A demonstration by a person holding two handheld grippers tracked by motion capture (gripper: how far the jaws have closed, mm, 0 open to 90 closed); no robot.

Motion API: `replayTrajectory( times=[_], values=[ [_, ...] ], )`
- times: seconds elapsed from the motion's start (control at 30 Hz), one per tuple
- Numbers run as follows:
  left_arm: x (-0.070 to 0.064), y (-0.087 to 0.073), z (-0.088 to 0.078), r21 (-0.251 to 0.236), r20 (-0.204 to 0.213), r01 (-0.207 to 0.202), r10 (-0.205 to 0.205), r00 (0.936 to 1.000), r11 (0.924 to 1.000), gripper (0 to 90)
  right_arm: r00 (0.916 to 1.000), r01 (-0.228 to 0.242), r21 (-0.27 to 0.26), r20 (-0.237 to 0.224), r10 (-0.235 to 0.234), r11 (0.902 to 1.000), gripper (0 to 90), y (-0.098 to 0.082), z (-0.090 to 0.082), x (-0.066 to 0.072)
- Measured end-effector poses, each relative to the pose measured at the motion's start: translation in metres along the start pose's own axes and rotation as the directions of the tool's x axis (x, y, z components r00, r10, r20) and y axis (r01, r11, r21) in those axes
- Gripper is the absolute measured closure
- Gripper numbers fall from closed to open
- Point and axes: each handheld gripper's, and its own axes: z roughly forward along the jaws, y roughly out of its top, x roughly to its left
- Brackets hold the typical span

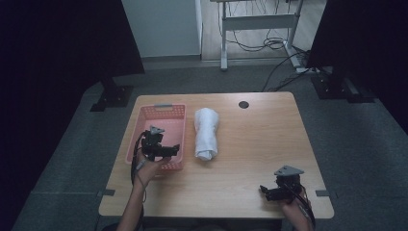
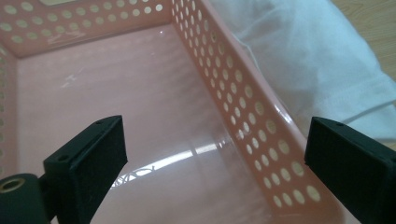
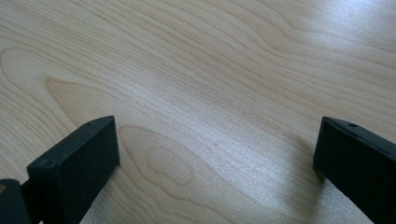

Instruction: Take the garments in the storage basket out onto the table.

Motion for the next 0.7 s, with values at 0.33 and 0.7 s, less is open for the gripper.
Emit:
replayTrajectory(
  times=[0.33, 0.7],
  values=[
    [0.008, -0.009, -0.008, -0.002, -0.009, 0.005, -0.005, 0.9999, 1.0000, 5.3, 1.0000, 0.000, 0.000, 0.000, 0.000, 1.0000, 0.0, 0.000, 0.000, 0.000],
    [0.018, -0.021, -0.022, -0.020, -0.026, 0.013, -0.014, 0.9996, 0.9997, 5.3, 1.0000, -0.004, 0.000, 0.004, 0.004, 1.0000, 0.0, 0.000, 0.000, 0.000]
  ],
)
